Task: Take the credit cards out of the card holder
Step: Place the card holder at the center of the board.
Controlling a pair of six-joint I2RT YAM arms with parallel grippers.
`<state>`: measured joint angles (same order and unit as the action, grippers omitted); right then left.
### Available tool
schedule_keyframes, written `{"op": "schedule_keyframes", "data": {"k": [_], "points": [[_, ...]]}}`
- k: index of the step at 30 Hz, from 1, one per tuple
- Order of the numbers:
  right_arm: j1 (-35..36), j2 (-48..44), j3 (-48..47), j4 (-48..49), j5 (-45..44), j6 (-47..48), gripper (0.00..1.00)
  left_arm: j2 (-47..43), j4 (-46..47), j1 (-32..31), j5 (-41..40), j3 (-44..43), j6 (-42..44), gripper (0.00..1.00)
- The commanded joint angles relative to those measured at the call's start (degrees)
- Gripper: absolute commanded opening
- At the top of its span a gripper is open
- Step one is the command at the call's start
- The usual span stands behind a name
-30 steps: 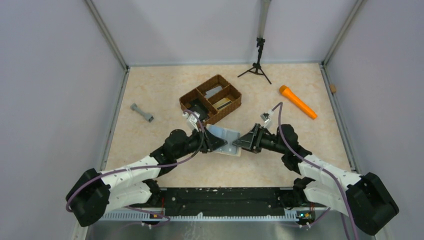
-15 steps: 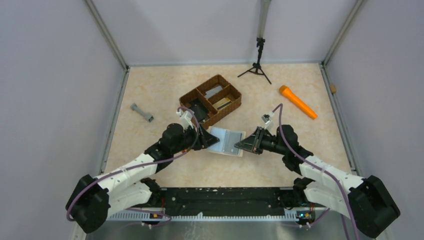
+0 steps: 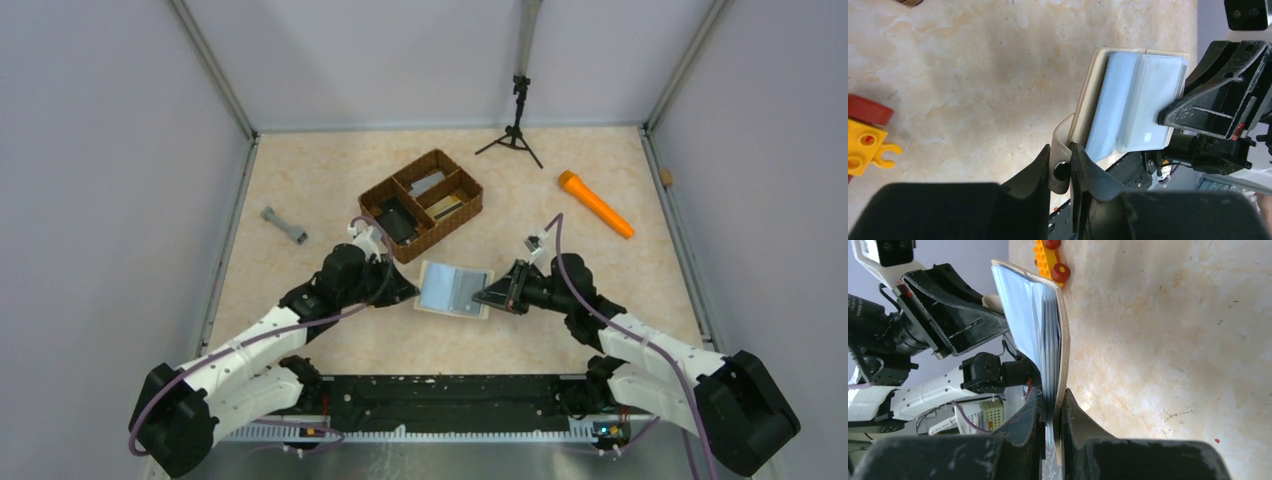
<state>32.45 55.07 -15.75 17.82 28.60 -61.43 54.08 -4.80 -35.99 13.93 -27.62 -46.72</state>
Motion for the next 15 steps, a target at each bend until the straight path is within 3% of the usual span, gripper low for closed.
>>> {"op": "schedule_keyframes", "data": {"k": [1,5,9,15], "points": [[-0.61,0.20,-0.31,-0.67,-2.40,1.84,0.00,-1.46,-9.68,0.43,-5.08,-5.52,4.36,0.19],[-0.55,4.11,-0.47,-1.03,-2.29,3.47,0.00,0.03,-12.72,0.48,-2.71,-7.63,6.19,0.21],[-0.56,7.82,1.14,2.72,-1.71,3.61,0.00,2.74,-6.14,-0.70,7.31,-7.49,5.61,0.28],[-0.55,11.20,1.90,4.33,-3.01,5.20,0.01,9.24,-17.00,-12.25,-11.74,-17.34,7.44,0.42]]}}
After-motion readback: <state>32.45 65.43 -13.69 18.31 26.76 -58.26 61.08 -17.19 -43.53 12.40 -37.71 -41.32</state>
